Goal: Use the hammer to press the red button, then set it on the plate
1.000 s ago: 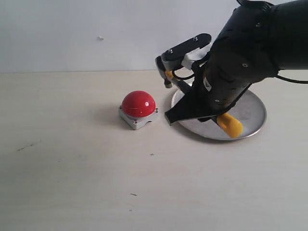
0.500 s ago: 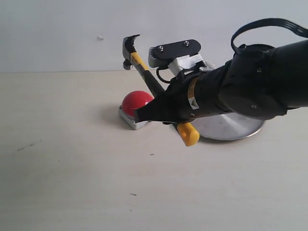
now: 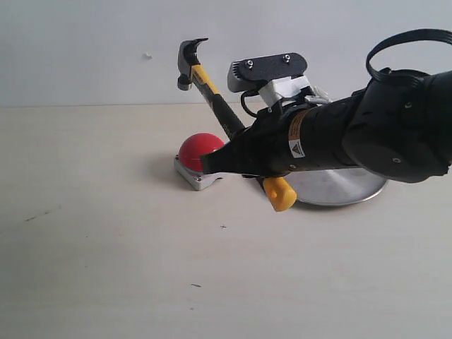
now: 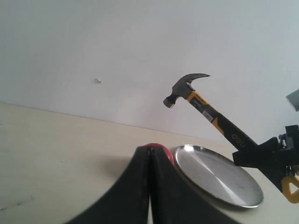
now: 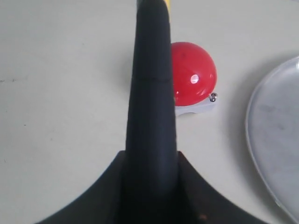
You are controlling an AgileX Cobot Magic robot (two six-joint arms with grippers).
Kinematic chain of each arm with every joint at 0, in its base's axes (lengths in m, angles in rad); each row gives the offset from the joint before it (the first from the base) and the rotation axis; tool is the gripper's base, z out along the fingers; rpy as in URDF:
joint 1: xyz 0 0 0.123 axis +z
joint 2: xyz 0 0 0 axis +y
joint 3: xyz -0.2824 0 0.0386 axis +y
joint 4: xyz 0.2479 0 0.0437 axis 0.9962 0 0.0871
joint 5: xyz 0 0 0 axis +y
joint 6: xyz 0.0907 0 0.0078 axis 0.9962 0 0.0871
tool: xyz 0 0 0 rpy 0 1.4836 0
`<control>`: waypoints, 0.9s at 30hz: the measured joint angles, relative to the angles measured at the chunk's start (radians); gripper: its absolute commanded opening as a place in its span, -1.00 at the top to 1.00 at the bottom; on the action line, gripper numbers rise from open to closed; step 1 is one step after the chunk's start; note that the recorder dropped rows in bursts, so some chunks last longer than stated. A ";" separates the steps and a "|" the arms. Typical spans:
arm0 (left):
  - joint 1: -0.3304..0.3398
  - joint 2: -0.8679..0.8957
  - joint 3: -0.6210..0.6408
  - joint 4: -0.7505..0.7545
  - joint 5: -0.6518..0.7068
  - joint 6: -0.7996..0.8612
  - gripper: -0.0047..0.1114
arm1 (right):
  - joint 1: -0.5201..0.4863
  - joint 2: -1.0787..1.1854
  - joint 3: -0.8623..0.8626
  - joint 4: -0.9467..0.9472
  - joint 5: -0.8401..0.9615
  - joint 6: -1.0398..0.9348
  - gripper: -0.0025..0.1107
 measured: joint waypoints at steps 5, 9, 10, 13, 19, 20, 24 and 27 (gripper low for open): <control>0.000 0.000 0.000 0.000 0.000 0.000 0.92 | -0.002 -0.014 0.000 0.003 0.026 0.015 0.96; 0.000 0.000 0.000 0.000 0.000 0.000 0.92 | -0.002 -0.014 0.000 0.005 0.089 0.021 0.96; 0.000 0.000 0.000 0.000 0.000 0.000 0.92 | -0.002 -0.014 0.000 0.005 0.113 0.023 0.96; 0.000 0.000 0.000 0.000 0.000 0.000 0.92 | -0.005 -0.014 -0.009 0.013 0.149 0.027 0.96; 0.000 0.000 0.000 0.000 0.000 0.000 0.92 | -0.038 -0.014 -0.026 0.211 0.141 -0.194 0.96; 0.000 0.000 0.000 0.000 0.000 0.000 0.92 | -0.045 -0.014 -0.026 0.289 0.143 -0.283 0.96; 0.000 0.000 0.000 0.000 0.000 0.000 0.92 | -0.066 -0.014 -0.026 0.715 0.167 -0.754 0.96; 0.000 0.000 0.000 0.000 0.000 0.000 0.92 | -0.068 -0.014 -0.026 0.878 0.162 -0.953 0.96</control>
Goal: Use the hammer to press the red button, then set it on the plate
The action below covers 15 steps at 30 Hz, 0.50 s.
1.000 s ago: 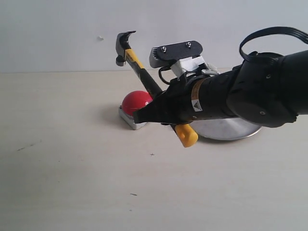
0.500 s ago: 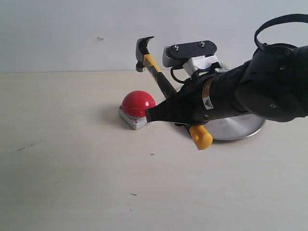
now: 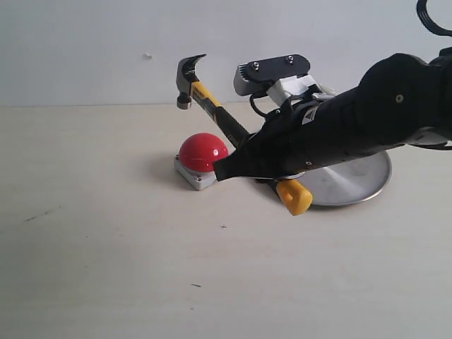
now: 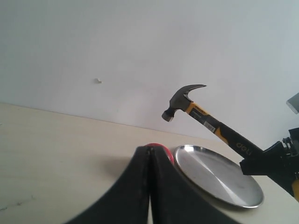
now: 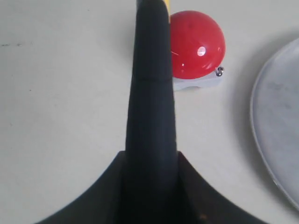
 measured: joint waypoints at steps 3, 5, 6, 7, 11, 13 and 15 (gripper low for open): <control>0.000 0.000 0.000 0.000 0.000 0.000 0.92 | -0.002 0.000 0.002 0.046 -0.029 -0.048 0.96; 0.000 0.000 0.000 0.000 0.000 0.000 0.92 | -0.004 0.000 0.004 0.061 -0.053 -0.059 0.96; 0.000 0.000 0.000 0.000 0.000 0.000 0.92 | -0.004 0.000 0.004 0.063 -0.059 -0.061 0.96; 0.000 0.000 0.000 0.000 0.000 0.000 0.92 | -0.006 0.000 0.004 0.068 -0.065 -0.063 0.96; 0.000 0.000 0.000 0.000 0.000 0.000 0.92 | -0.006 0.000 0.004 0.068 -0.083 -0.065 0.96; 0.000 0.000 0.000 0.000 0.000 0.000 0.92 | -0.006 0.000 0.008 0.068 -0.097 -0.065 0.96; 0.000 0.000 0.000 0.000 0.000 0.000 0.92 | -0.008 0.000 0.010 0.068 -0.119 -0.063 0.96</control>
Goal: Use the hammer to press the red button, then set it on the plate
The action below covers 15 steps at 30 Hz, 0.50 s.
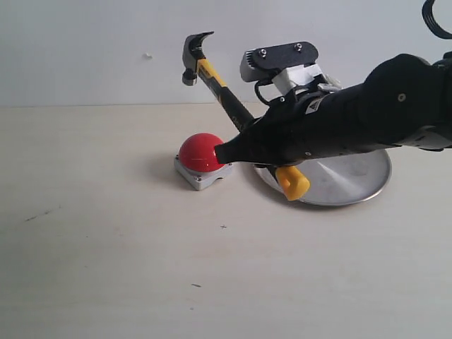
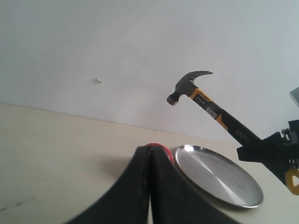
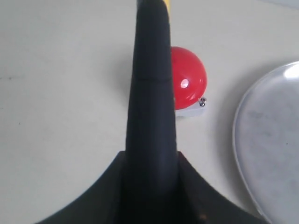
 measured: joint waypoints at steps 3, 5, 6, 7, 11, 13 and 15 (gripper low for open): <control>0.000 0.000 0.000 0.000 0.000 0.000 0.92 | 0.000 0.000 0.000 0.007 -0.073 0.004 0.96; 0.000 0.000 0.000 0.000 0.000 0.000 0.92 | 0.000 0.000 0.000 0.012 -0.148 -0.002 0.96; 0.000 0.000 0.000 0.000 0.000 0.000 0.92 | -0.002 0.000 0.000 0.014 -0.177 -0.013 0.96; 0.000 0.000 0.000 0.000 0.000 0.000 0.92 | -0.002 0.000 0.000 0.028 -0.213 -0.036 0.96; 0.000 0.000 0.000 0.000 0.000 0.000 0.92 | -0.002 0.000 0.000 0.240 -0.359 -0.292 0.96; 0.000 0.000 0.000 0.000 0.000 0.000 0.92 | -0.002 0.000 -0.002 0.462 -0.441 -0.518 0.96; 0.000 0.000 0.000 0.000 0.000 0.000 0.92 | -0.002 0.000 -0.014 0.732 -0.531 -0.807 0.96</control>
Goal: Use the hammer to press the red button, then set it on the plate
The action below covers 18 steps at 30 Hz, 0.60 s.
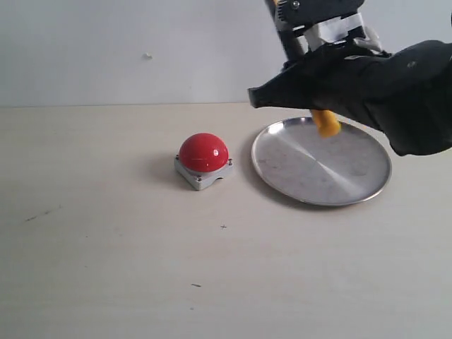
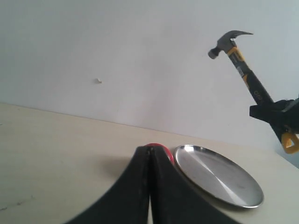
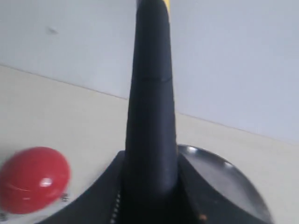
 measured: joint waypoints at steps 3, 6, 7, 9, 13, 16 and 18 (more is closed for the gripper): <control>0.000 0.000 0.000 0.000 0.000 0.000 0.92 | -0.006 0.000 -0.016 0.381 -0.121 -0.427 0.96; 0.000 0.000 0.000 0.000 0.000 0.000 0.92 | -0.009 0.000 -0.010 0.538 -0.111 -0.549 0.96; 0.000 0.000 0.000 0.000 0.000 0.000 0.92 | -0.009 0.000 -0.005 0.554 -0.084 -0.562 0.96; 0.000 0.000 0.000 0.000 0.000 0.000 0.92 | -0.006 0.000 0.009 0.561 -0.015 -0.563 0.96; 0.000 0.000 0.000 0.000 0.000 0.000 0.92 | 0.037 0.000 0.046 0.563 0.075 -0.554 0.96; 0.000 0.000 0.000 0.000 0.000 0.002 0.92 | 0.083 0.000 0.080 0.561 0.112 -0.525 0.96; 0.000 0.000 0.000 0.000 0.000 0.002 0.92 | 0.101 0.000 0.091 0.559 0.137 -0.499 0.96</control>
